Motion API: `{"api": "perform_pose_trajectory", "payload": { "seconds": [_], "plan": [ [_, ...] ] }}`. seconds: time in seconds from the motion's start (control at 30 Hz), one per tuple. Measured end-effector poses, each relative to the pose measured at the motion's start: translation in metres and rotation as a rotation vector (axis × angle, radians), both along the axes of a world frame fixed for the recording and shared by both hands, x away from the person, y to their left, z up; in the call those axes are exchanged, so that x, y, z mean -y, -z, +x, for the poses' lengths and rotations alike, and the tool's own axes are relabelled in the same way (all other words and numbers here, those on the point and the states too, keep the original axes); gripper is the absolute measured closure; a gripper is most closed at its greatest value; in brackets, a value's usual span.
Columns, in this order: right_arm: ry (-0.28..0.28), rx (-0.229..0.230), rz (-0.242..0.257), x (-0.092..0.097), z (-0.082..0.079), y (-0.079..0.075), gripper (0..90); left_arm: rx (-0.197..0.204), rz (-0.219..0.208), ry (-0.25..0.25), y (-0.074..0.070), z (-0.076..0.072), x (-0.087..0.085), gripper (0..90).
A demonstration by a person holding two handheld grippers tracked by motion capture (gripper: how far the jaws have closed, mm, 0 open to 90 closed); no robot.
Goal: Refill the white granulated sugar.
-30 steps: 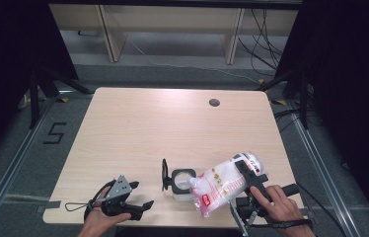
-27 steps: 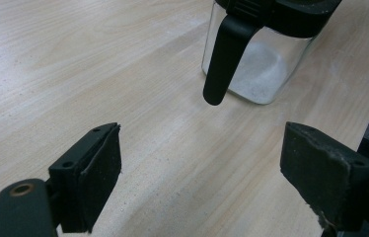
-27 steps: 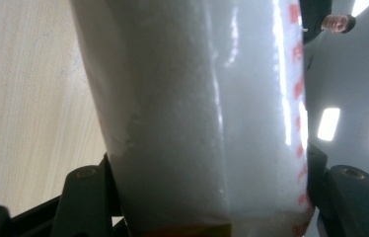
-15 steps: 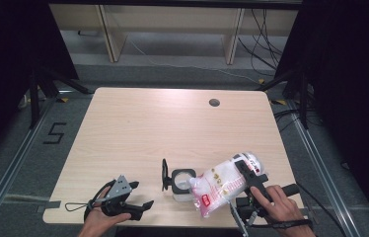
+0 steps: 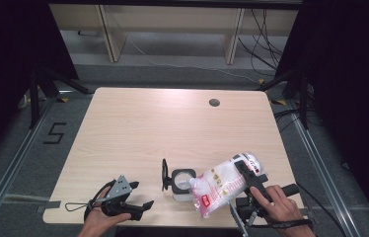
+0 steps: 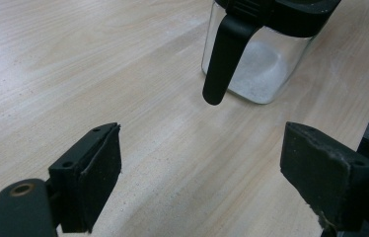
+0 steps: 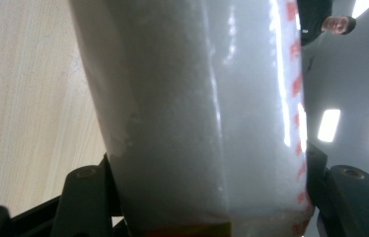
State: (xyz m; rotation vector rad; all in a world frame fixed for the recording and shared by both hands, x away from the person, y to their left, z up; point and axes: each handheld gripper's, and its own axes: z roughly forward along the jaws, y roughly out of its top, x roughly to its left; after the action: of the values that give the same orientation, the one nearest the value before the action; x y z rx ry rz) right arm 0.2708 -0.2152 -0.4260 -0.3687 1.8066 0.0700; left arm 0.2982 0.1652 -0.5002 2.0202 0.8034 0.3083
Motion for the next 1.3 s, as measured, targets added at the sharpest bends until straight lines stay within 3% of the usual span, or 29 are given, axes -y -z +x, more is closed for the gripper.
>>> {"api": "perform_pose_trajectory", "payload": {
  "seconds": [0.03, 0.07, 0.1, 0.23, 0.27, 0.3, 0.33, 0.37, 0.53, 0.7, 0.93, 1.0, 1.07, 1.2, 1.27, 1.3],
  "plan": [
    [0.013, -0.004, 0.009, 0.0002, -0.0009, 0.0008, 39.6, -0.001, -0.001, 0.000, 0.0000, -0.0001, 0.0001, 15.4],
    [0.012, -0.004, -0.023, -0.0008, -0.0011, -0.0017, 39.7, -0.001, -0.001, 0.000, 0.0000, -0.0001, 0.0001, 15.4],
    [0.036, -0.015, 0.021, 0.0006, -0.0021, 0.0013, 39.7, 0.000, 0.000, 0.000, 0.0001, 0.0001, 0.0000, 15.4],
    [-0.036, 0.022, -0.048, -0.0013, 0.0017, -0.0038, 39.6, 0.001, 0.001, 0.000, -0.0001, 0.0001, -0.0002, 15.4],
    [-0.027, 0.018, -0.040, -0.0010, 0.0014, -0.0035, 39.7, 0.001, 0.000, 0.000, 0.0000, 0.0001, -0.0001, 15.4],
    [0.001, 0.007, 0.003, 0.0003, -0.0001, -0.0007, 39.7, 0.001, 0.001, 0.000, 0.0000, 0.0000, -0.0001, 15.4],
    [0.001, 0.007, 0.003, 0.0003, -0.0001, -0.0007, 39.7, 0.001, 0.001, 0.000, 0.0000, 0.0000, -0.0001, 15.4],
    [-0.029, 0.025, -0.034, -0.0009, 0.0012, -0.0041, 39.7, 0.001, 0.000, 0.000, -0.0001, 0.0000, -0.0001, 15.4],
    [-0.029, 0.024, -0.002, 0.0007, 0.0010, -0.0017, 39.7, 0.001, 0.001, 0.000, 0.0000, 0.0001, -0.0001, 15.4],
    [-0.044, 0.039, -0.022, -0.0001, 0.0013, -0.0035, 39.7, -0.001, -0.001, -0.001, 0.0001, -0.0001, 0.0000, 15.4],
    [-0.021, 0.018, -0.026, -0.0006, 0.0004, -0.0031, 39.7, -0.002, -0.001, 0.000, 0.0001, -0.0001, 0.0002, 15.4],
    [0.028, -0.005, 0.021, 0.0009, -0.0022, 0.0010, 39.7, -0.001, -0.001, 0.001, 0.0002, 0.0001, 0.0002, 15.4],
    [-0.003, 0.004, -0.051, -0.0017, -0.0007, -0.0037, 39.7, 0.000, 0.001, -0.001, 0.0002, 0.0000, 0.0002, 15.4],
    [-0.021, 0.014, -0.056, -0.0025, 0.0002, -0.0041, 39.7, -0.003, 0.000, -0.001, 0.0001, 0.0000, 0.0000, 15.4],
    [-0.024, 0.014, -0.055, -0.0028, 0.0002, -0.0035, 39.7, 0.000, -0.002, -0.002, -0.0002, 0.0000, -0.0002, 15.4],
    [0.000, 0.007, -0.006, -0.0008, -0.0010, 0.0015, 39.7, 0.001, -0.001, -0.002, -0.0002, 0.0001, -0.0003, 15.4]
  ]
}}
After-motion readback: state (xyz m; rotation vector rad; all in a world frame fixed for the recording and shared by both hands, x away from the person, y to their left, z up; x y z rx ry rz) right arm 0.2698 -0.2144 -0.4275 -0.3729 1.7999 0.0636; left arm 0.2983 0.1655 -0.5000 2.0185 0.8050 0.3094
